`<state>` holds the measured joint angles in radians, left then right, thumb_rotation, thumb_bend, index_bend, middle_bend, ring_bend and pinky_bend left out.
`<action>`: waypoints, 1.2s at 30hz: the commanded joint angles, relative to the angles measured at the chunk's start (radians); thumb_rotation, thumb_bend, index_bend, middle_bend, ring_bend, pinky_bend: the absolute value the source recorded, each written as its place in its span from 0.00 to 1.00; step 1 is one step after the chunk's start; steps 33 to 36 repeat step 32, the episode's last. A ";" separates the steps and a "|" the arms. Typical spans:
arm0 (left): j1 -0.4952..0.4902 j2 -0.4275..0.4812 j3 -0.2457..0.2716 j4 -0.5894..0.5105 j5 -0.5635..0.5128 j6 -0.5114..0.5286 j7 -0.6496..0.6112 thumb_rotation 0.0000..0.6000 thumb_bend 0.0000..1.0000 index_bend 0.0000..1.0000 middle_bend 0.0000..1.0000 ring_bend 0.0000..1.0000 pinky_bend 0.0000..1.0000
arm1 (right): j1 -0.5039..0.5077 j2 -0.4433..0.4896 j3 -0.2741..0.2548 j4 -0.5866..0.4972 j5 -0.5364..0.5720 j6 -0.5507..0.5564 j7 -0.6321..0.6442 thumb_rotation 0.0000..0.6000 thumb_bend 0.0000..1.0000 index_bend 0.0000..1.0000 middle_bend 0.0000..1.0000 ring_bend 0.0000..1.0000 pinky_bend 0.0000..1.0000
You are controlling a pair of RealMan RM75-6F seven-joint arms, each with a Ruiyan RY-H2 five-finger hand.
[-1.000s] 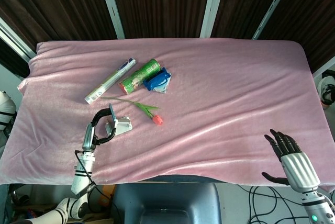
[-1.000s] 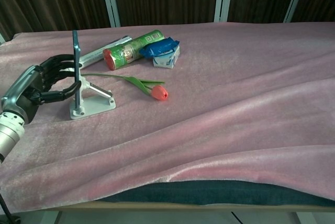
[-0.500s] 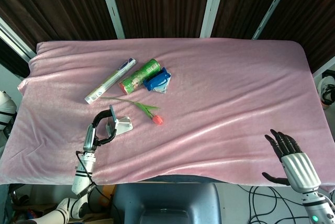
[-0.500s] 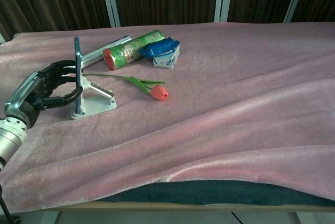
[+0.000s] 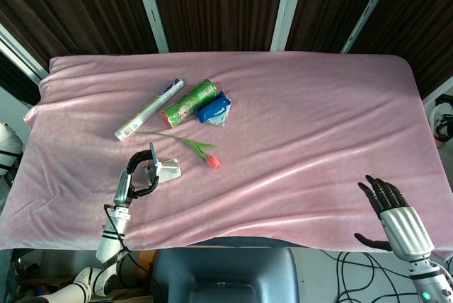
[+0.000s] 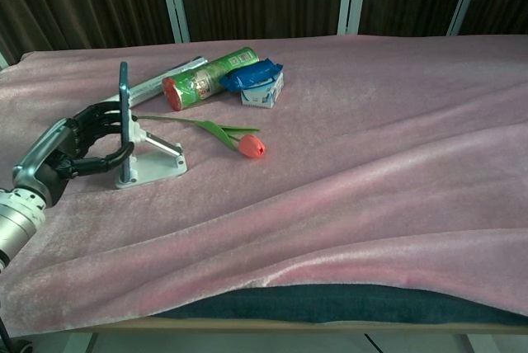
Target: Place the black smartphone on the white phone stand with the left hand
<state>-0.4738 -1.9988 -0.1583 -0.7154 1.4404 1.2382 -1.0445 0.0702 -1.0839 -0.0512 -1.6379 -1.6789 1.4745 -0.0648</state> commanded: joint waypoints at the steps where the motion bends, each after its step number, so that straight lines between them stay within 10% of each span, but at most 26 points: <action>1: -0.002 0.009 0.004 -0.008 0.004 -0.004 -0.005 1.00 0.32 0.12 0.01 0.02 0.01 | 0.000 0.000 0.000 0.000 0.000 0.000 0.000 1.00 0.25 0.00 0.00 0.00 0.19; 10: 0.021 0.054 0.036 -0.061 0.049 0.069 0.037 1.00 0.27 0.00 0.00 0.00 0.00 | 0.000 0.000 -0.003 -0.001 -0.006 -0.001 -0.004 1.00 0.25 0.00 0.00 0.00 0.18; 17: 0.142 0.192 0.062 -0.113 0.091 0.316 0.357 1.00 0.27 0.00 0.00 0.00 0.00 | -0.002 0.007 -0.006 0.000 -0.012 0.005 0.012 1.00 0.25 0.00 0.00 0.00 0.18; 24: 0.299 0.679 0.109 -0.679 -0.142 0.190 0.979 1.00 0.29 0.00 0.00 0.00 0.00 | 0.000 -0.001 -0.003 -0.001 -0.004 -0.005 -0.005 1.00 0.25 0.00 0.00 0.00 0.18; 29: 0.349 0.656 0.082 -0.807 -0.203 0.346 1.327 1.00 0.30 0.00 0.00 0.00 0.00 | 0.007 -0.018 -0.002 -0.008 0.001 -0.027 -0.044 1.00 0.25 0.00 0.00 0.00 0.18; 36: 0.360 0.640 0.092 -0.815 -0.169 0.378 1.363 1.00 0.30 0.00 0.00 0.00 0.00 | 0.011 -0.023 -0.003 -0.010 0.001 -0.034 -0.057 1.00 0.25 0.00 0.00 0.00 0.18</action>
